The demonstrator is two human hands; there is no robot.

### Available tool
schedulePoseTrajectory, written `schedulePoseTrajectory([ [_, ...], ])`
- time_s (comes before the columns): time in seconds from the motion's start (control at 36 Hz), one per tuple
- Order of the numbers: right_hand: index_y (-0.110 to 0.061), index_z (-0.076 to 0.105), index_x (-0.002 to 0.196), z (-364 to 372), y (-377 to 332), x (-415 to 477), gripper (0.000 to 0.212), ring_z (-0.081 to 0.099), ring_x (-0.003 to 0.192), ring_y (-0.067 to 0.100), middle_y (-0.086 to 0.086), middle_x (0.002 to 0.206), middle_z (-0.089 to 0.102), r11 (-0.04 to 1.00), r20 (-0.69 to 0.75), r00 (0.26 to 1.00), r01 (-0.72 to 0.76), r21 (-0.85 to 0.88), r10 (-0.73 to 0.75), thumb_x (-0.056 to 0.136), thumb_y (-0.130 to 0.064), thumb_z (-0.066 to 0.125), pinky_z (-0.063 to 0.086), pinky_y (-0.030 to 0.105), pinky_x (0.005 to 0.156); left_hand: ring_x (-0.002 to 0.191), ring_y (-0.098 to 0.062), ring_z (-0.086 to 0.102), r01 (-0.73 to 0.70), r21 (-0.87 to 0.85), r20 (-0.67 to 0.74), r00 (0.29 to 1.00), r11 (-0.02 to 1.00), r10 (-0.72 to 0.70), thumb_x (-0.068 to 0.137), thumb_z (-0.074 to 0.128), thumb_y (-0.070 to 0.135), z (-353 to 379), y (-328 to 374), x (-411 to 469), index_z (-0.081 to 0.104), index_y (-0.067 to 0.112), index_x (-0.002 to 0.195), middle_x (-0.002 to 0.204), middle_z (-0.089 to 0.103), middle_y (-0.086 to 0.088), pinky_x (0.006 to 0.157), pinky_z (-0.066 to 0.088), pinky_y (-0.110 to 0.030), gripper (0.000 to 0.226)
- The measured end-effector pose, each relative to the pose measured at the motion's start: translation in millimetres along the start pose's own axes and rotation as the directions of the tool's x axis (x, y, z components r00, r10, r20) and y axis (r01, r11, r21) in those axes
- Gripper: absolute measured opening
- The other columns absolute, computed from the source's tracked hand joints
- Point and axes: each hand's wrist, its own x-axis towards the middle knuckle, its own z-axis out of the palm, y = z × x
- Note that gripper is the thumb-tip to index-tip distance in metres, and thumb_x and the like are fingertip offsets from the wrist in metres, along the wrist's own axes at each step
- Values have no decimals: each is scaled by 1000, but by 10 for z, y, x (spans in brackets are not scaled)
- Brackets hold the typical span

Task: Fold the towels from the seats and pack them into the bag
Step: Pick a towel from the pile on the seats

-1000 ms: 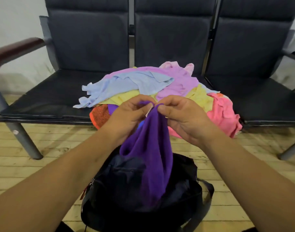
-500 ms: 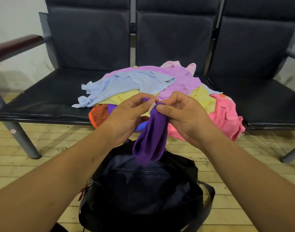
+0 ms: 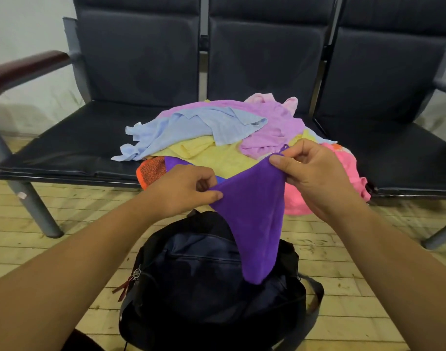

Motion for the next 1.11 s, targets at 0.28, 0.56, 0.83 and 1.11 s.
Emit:
schedulePoseTrajectory([
  [0.28, -13, 54, 78, 14, 7, -21, 22, 63, 85, 29, 23, 87, 61, 999, -95, 995, -41, 23, 43, 94, -2, 65, 57, 55, 82, 68, -20, 42, 7, -506, -279, 945, 863, -171, 98, 55, 16, -78, 154, 9, 48, 12, 82, 71, 50, -17, 69, 39, -35, 18],
  [0.56, -8, 56, 87, 135, -171, 31, 13, 63, 60, 17, 8, 76, 64, 873, 54, 988, -155, 463, 146, 95, 2, 57, 55, 27, 55, 94, -17, 72, 189, -854, 177, 982, 484, -72, 67, 84, 10, 81, 192, -91, 78, 16, 97, 105, 76, -4, 74, 57, -25, 31],
  [0.83, -13, 61, 123, 80, 132, 18, 57, 46, 112, 25, 12, 122, 51, 630, 333, 734, -679, 378, 591, 90, -59, 60, 38, 33, 99, 75, -20, 74, 80, -997, 78, 974, -3, -213, 91, 54, 19, 145, 509, -62, 80, 7, 76, 86, 77, -9, 64, 60, -28, 32],
  [1.11, -9, 73, 116, 173, 64, -197, 34, 73, 101, 22, 11, 118, 73, 703, 576, 716, -639, 312, 395, 83, -11, 66, 60, 36, 87, 92, -22, 74, 102, -995, 93, 943, 9, -321, 96, 55, 37, 15, 416, -4, 68, 8, 123, 113, 73, -9, 69, 61, -32, 42],
])
